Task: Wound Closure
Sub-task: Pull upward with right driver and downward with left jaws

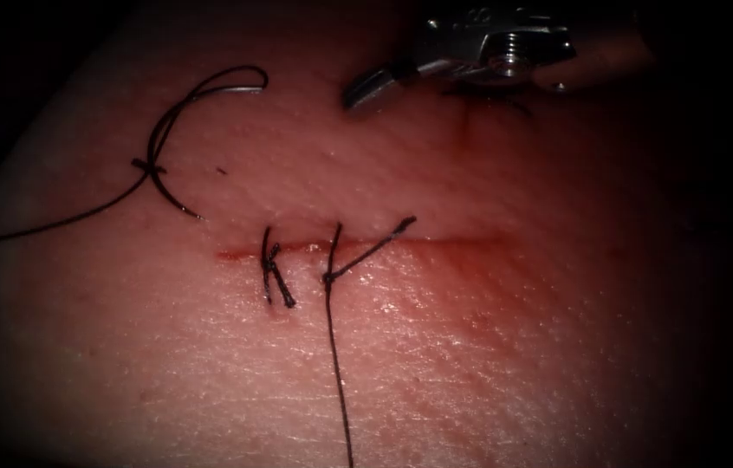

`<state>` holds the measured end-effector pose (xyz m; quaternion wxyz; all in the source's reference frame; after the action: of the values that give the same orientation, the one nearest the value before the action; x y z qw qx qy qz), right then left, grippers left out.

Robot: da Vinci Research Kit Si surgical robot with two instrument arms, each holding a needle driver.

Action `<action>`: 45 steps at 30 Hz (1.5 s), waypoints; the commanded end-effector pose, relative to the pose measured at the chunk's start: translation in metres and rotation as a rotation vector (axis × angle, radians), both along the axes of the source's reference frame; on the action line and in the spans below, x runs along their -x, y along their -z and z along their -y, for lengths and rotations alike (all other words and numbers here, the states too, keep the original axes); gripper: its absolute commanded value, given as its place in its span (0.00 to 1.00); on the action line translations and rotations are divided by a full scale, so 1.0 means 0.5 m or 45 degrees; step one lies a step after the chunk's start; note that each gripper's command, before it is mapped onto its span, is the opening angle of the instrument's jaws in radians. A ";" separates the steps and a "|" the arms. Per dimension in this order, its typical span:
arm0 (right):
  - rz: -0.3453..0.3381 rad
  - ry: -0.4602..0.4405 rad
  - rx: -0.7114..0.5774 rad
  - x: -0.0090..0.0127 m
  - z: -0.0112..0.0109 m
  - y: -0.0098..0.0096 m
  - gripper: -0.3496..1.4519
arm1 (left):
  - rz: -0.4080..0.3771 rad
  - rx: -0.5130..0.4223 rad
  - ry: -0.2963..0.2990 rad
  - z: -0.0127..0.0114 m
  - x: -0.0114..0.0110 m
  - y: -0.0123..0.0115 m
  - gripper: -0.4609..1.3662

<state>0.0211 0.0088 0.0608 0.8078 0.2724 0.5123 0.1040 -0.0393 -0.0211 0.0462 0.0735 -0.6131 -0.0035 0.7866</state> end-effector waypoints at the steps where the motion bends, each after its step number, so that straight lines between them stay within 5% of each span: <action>1: 0.010 -0.040 -0.012 0.0014 0.0011 0.0003 0.45 | -0.015 0.007 0.007 -0.0014 -0.0003 -0.0001 0.06; 3: 0.026 -0.113 -0.036 0.0037 0.0028 0.0007 0.55 | -0.022 0.013 0.016 -0.0038 -0.0009 -0.0002 0.06; 17: -0.045 -0.409 -0.310 0.0101 0.0108 0.0013 0.77 | -0.002 0.059 0.094 -0.0199 -0.0036 0.0017 0.06; 29: -0.086 -0.466 -0.333 0.0118 0.0156 0.0022 0.75 | 0.013 0.107 0.167 -0.0314 -0.0065 0.0032 0.06; 45: -0.087 -0.488 -0.255 0.0114 0.0229 0.0096 0.78 | -0.002 0.115 0.276 -0.0419 -0.0109 -0.0053 0.06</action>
<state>0.0154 -0.0028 0.0559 0.7247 0.2492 0.5688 0.2987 -0.0338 -0.0001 0.0491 0.1329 -0.6124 0.0981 0.7731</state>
